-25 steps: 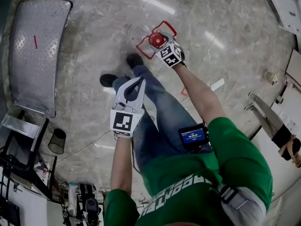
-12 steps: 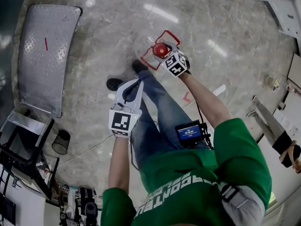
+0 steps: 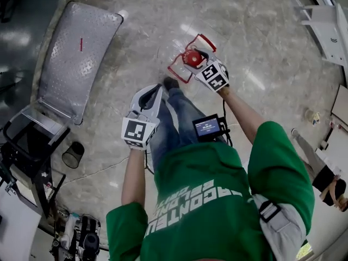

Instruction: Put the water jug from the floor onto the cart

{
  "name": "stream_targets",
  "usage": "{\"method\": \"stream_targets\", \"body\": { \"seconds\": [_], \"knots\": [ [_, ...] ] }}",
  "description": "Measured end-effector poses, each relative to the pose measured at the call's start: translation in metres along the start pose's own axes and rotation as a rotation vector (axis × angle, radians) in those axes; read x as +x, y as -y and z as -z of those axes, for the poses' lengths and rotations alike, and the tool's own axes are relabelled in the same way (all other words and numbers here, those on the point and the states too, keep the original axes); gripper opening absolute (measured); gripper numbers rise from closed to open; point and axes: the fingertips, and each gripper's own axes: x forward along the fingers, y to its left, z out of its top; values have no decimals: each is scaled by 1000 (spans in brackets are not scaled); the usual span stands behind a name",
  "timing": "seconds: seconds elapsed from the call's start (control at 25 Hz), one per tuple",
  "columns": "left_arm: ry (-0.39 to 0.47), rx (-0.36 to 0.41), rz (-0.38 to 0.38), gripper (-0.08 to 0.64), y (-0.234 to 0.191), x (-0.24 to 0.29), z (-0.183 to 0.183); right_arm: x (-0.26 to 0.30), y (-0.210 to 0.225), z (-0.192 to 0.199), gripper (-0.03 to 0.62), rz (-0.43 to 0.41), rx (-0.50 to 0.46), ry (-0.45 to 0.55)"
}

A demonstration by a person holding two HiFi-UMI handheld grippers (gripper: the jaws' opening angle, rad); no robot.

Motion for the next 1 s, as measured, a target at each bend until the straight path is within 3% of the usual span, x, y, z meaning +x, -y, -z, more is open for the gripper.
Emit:
{"method": "stream_targets", "body": {
  "seconds": [0.2,0.48,0.76,1.0],
  "knots": [
    [72,12,-57,15,0,-36,-48,-46,0,-87,301,10,-58,68],
    [201,18,-154,15,-17,-82,-103,-70,1,-189,301,2,-98,156],
    [246,48,-231,15,-25,-109,-129,-76,-9,-248,301,-44,-176,201],
    [276,33,-345,15,-48,-151,-128,-52,-35,-285,301,-106,-276,201]
  ]
}}
